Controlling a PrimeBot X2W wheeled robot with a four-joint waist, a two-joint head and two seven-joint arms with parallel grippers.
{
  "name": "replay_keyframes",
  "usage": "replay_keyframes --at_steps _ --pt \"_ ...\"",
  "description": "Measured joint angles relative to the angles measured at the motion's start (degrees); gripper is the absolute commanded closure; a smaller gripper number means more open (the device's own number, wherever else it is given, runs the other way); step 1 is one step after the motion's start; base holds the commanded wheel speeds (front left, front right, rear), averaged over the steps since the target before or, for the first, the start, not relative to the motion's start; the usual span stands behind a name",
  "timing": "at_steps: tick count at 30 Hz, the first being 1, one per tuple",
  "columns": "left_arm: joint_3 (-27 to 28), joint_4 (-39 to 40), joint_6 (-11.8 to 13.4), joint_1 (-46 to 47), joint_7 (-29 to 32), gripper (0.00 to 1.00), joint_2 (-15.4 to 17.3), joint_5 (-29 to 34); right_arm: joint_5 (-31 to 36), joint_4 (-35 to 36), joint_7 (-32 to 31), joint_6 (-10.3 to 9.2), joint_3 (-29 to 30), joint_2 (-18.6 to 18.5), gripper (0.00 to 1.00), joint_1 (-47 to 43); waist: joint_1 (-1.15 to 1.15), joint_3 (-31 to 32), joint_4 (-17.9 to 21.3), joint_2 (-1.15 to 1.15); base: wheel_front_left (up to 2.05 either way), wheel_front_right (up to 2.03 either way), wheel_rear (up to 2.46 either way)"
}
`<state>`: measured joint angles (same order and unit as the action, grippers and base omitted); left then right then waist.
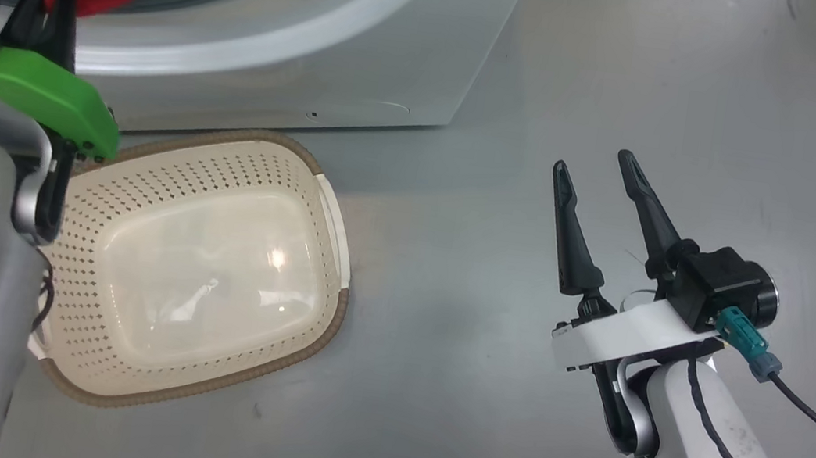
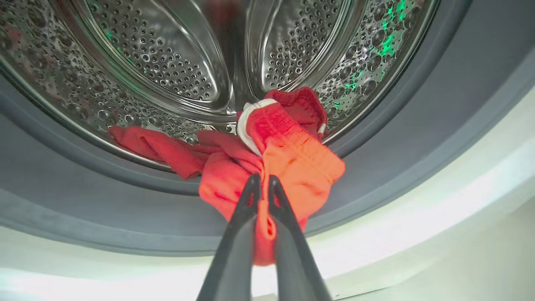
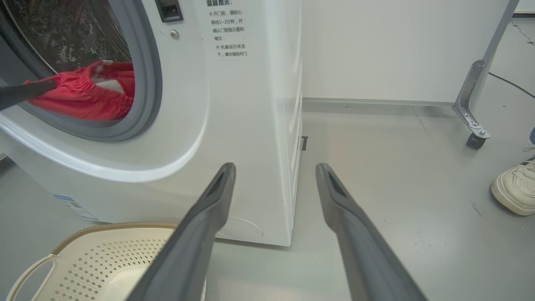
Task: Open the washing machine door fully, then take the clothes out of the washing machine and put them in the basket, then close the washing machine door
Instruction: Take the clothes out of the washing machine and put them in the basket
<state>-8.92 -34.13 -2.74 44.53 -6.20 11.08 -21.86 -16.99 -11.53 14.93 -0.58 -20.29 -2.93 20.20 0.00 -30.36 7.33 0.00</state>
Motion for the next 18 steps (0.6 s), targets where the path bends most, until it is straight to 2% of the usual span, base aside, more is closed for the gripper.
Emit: replay_keyframes --at_steps 5,9,18 --pt "-0.43 2.68 1.11 -3.49 -3.35 1.0 -1.34 0.3 0.01 -0.67 0.0 0.02 0.49 -0.02 0.0 -2.08 0.0 3.06 -0.6 0.0 0.0 0.0 0.0" --pt "-0.41 5.53 1.93 -5.22 -5.95 1.0 -1.2 1.57 0.01 -1.2 0.0 0.51 0.47 -0.01 0.0 -3.18 0.0 5.4 -1.05 0.0 0.0 0.0 0.0" --pt "-0.83 12.25 3.69 -9.14 -7.1 1.0 -1.42 3.34 0.01 -2.1 0.0 0.71 0.94 -0.01 0.0 -5.41 0.0 10.43 -1.56 0.0 0.0 0.0 0.0"
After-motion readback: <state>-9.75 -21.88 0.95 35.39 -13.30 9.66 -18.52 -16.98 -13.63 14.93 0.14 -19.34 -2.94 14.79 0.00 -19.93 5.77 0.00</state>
